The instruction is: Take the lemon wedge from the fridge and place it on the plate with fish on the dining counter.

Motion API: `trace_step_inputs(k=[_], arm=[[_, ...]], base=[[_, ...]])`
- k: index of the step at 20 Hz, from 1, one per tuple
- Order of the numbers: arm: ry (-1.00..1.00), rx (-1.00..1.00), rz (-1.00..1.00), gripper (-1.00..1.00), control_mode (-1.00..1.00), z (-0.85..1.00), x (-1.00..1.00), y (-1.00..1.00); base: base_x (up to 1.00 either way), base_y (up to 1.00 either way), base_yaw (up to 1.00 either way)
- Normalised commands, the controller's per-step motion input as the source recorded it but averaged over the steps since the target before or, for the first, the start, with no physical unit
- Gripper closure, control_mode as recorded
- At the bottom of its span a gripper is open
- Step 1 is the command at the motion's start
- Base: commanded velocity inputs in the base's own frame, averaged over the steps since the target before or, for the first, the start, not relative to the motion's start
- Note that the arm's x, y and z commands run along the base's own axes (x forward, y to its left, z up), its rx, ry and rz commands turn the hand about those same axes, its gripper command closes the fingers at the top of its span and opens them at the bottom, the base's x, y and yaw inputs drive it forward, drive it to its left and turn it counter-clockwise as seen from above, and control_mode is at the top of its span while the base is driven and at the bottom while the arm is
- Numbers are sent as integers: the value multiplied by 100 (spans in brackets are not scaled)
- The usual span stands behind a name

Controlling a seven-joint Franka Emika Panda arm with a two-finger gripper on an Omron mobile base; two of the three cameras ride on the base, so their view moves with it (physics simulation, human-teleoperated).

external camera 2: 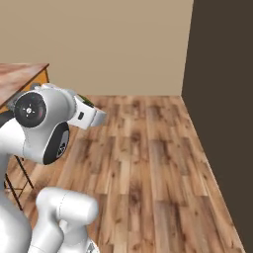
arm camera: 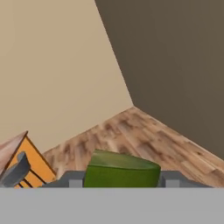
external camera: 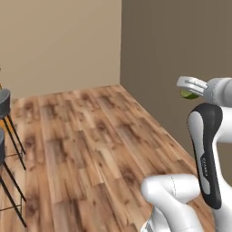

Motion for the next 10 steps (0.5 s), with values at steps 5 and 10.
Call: trace_step_inputs(k=[5, 10], arm=[[0, 0, 0, 100, 100, 0, 0, 0], [0, 0, 0, 100, 100, 0, 0, 0]], base=[[100, 29, 0], [100, 30, 0]])
